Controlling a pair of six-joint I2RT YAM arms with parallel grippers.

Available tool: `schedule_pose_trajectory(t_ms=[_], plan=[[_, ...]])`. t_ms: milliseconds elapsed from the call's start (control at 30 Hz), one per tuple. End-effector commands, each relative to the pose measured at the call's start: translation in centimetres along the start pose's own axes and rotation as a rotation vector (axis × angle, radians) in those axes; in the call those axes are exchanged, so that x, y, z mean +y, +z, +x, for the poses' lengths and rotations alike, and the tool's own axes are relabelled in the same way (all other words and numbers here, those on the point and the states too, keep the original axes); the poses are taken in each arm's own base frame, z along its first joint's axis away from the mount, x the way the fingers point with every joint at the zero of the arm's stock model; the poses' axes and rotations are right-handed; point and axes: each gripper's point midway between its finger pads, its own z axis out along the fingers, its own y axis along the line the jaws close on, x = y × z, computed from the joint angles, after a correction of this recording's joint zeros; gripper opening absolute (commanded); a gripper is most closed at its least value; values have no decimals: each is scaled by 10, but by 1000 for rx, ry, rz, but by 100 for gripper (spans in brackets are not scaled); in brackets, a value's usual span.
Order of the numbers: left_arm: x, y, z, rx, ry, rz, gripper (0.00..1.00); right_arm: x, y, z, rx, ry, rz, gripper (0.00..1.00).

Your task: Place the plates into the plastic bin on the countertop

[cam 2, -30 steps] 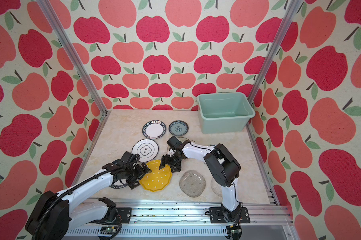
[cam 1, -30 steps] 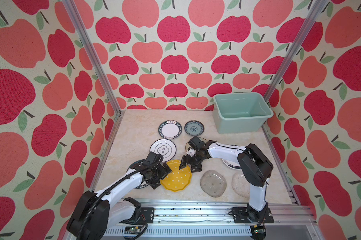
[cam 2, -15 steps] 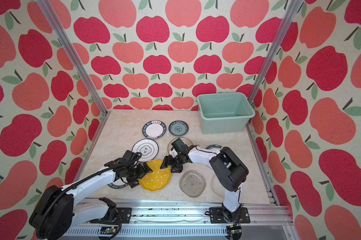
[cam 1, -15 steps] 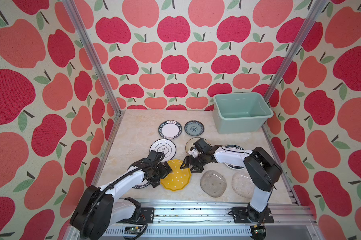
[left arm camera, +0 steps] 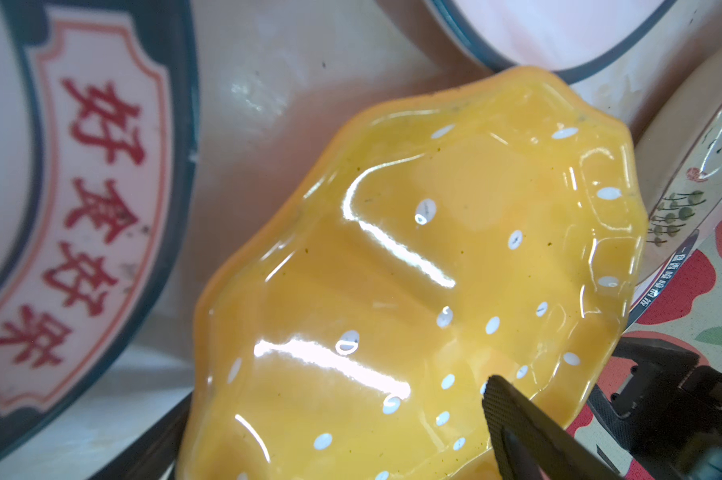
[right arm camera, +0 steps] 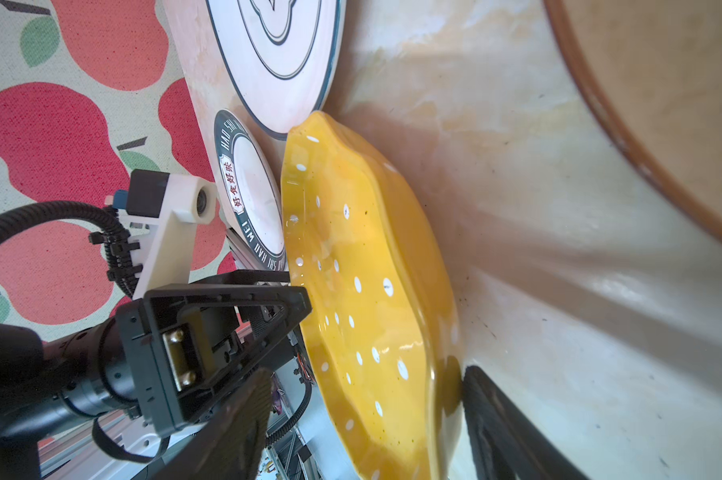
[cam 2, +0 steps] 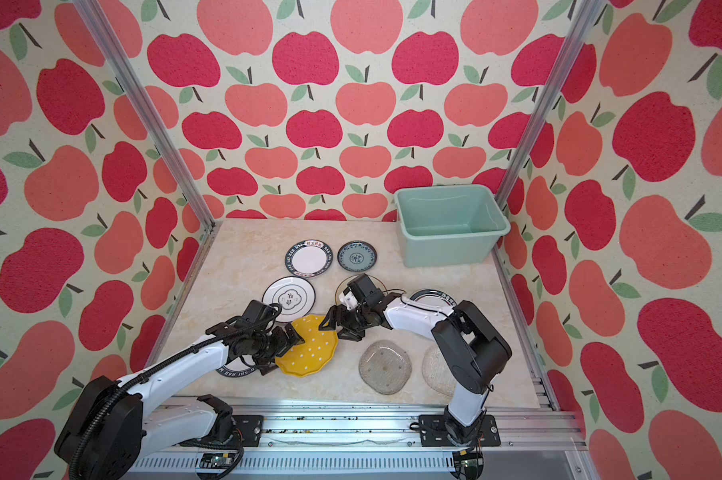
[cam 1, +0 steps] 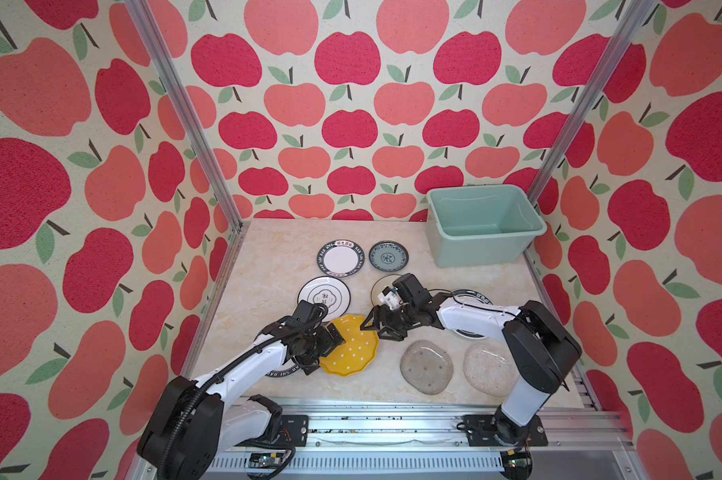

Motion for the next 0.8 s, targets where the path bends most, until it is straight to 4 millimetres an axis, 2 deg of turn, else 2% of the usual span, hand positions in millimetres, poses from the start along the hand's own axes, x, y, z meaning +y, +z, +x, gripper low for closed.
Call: schedule_pose_trajectory(t_ms=[0, 333, 767], plan=[[-48, -12, -5, -16, 77, 189, 99, 44, 10, 20, 117, -61, -158, 74], [-57, -8, -4, -7, 88, 231, 99, 46, 11, 22, 99, -28, -206, 70], [-73, -13, 3, 11, 137, 300, 91, 23, 13, 29, 93, 56, -122, 69]])
